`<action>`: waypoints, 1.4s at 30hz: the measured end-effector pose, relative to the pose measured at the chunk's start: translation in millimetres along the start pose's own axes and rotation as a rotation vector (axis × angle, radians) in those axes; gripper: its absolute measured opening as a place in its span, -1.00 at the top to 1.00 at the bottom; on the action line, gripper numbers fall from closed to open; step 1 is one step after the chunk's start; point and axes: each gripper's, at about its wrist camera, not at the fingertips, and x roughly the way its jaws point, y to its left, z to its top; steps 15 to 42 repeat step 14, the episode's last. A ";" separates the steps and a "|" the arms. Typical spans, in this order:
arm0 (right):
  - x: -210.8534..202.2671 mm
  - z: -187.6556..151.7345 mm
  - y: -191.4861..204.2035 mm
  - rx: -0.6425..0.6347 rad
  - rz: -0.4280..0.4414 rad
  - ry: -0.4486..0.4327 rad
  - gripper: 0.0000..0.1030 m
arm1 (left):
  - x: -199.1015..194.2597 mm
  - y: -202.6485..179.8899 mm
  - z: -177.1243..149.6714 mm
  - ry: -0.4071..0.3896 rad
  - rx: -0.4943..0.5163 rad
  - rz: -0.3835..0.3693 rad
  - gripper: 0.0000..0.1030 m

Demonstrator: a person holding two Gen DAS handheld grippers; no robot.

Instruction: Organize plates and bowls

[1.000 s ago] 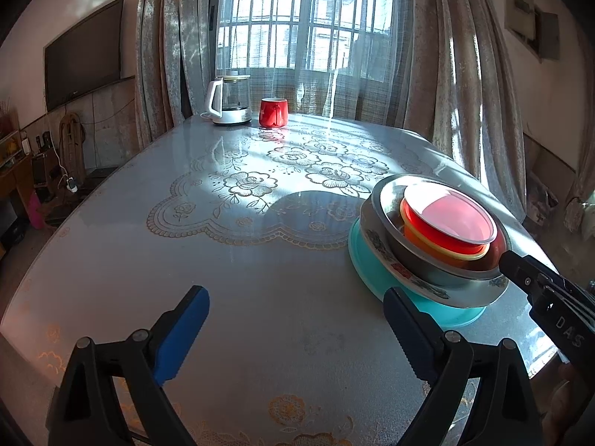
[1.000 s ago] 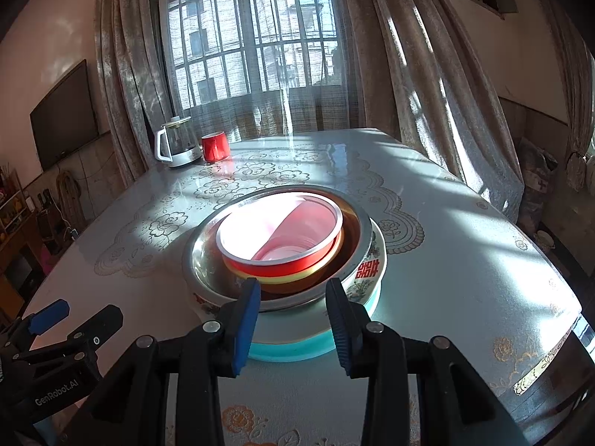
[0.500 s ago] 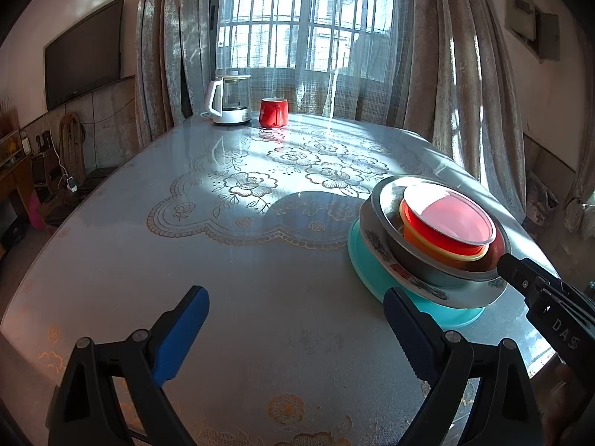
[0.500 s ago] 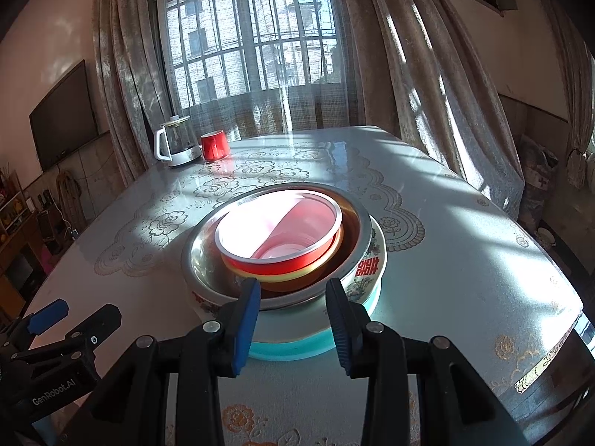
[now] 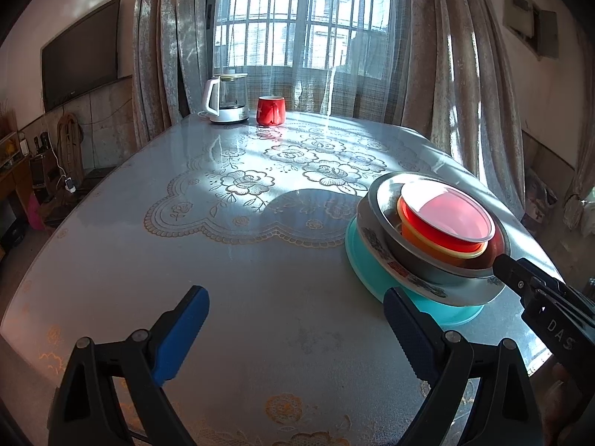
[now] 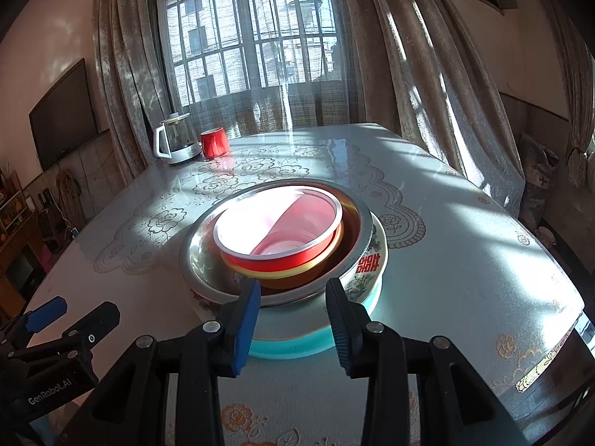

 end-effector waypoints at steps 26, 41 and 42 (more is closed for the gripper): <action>-5.8 5.6 -15.7 0.031 0.007 -0.054 0.29 | 7.2 4.9 2.7 -0.018 -0.005 -0.009 -0.82; -5.8 5.6 -15.7 0.031 0.007 -0.054 0.29 | 7.2 4.9 2.7 -0.018 -0.005 -0.009 -0.82; -5.8 5.6 -15.7 0.031 0.007 -0.054 0.29 | 7.2 4.9 2.7 -0.018 -0.005 -0.009 -0.82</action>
